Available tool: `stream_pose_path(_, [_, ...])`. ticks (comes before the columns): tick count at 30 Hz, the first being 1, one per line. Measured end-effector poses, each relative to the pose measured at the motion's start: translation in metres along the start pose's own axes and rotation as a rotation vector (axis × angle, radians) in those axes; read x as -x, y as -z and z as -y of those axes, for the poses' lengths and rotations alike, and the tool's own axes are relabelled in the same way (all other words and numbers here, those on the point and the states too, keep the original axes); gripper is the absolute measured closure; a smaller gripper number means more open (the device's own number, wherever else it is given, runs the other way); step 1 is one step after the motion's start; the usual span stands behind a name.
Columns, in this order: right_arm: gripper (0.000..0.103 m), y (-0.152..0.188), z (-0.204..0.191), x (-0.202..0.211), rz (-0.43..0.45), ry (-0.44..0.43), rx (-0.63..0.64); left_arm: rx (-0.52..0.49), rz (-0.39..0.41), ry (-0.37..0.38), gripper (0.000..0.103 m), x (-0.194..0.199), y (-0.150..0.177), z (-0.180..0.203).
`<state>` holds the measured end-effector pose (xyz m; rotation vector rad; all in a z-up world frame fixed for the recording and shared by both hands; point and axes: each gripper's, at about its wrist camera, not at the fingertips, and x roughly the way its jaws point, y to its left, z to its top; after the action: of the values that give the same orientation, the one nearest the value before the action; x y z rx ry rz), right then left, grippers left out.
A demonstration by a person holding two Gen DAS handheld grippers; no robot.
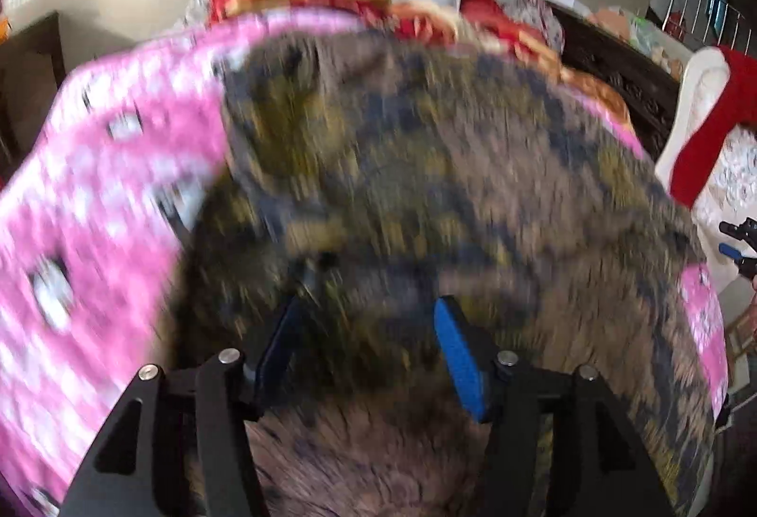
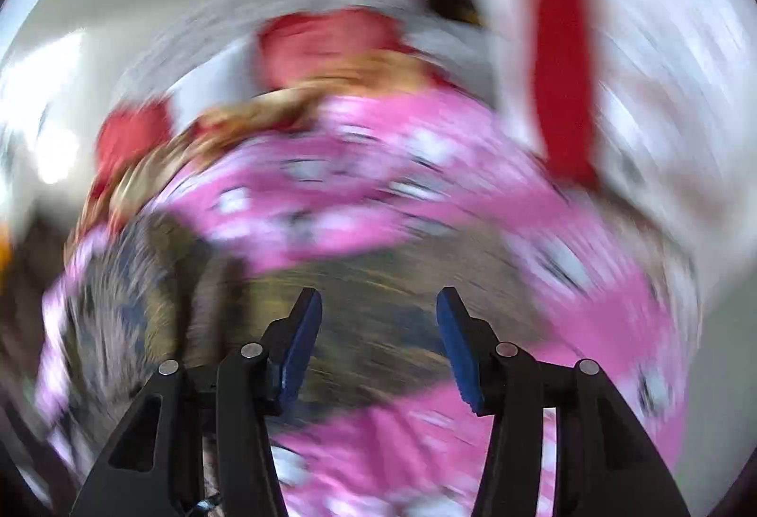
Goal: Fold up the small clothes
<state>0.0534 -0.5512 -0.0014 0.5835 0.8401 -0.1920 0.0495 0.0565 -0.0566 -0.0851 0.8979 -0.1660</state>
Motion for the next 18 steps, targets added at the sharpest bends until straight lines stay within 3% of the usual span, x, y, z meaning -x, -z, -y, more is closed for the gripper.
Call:
stream_pose_path(2, [0.051, 0.010, 0.041, -0.003, -0.025, -0.049, -0.141, -0.032, 0.025, -0.019, 0.033, 0.002, 0.002, 0.006])
stream_pose_path(5, [0.051, 0.030, 0.073, -0.021, -0.045, -0.143, -0.276, -0.037, 0.012, -0.023, 0.031, -0.001, 0.002, 0.008])
stream_pose_path(9, [0.051, 0.040, 0.087, -0.050, 0.026, -0.269, -0.396, -0.052, 0.003, -0.030, 0.028, -0.003, 0.003, 0.011])
stream_pose_path(11, [0.053, 0.034, 0.086, -0.061, 0.058, -0.298, -0.393, -0.061, 0.001, -0.041, 0.028, -0.004, 0.003, 0.012])
stream_pose_path(12, [0.059, 0.031, 0.085, -0.065, 0.072, -0.312, -0.395, -0.063, 0.000, -0.043, 0.028, -0.005, 0.003, 0.013])
stream_pose_path(15, [0.091, 0.022, 0.091, -0.068, 0.061, -0.279, -0.410, -0.060, 0.001, -0.038, 0.028, -0.005, 0.003, 0.012])
stream_pose_path(18, [0.095, 0.006, 0.072, -0.042, 0.106, -0.267, -0.327, -0.056, 0.002, -0.033, 0.028, -0.005, 0.002, 0.011])
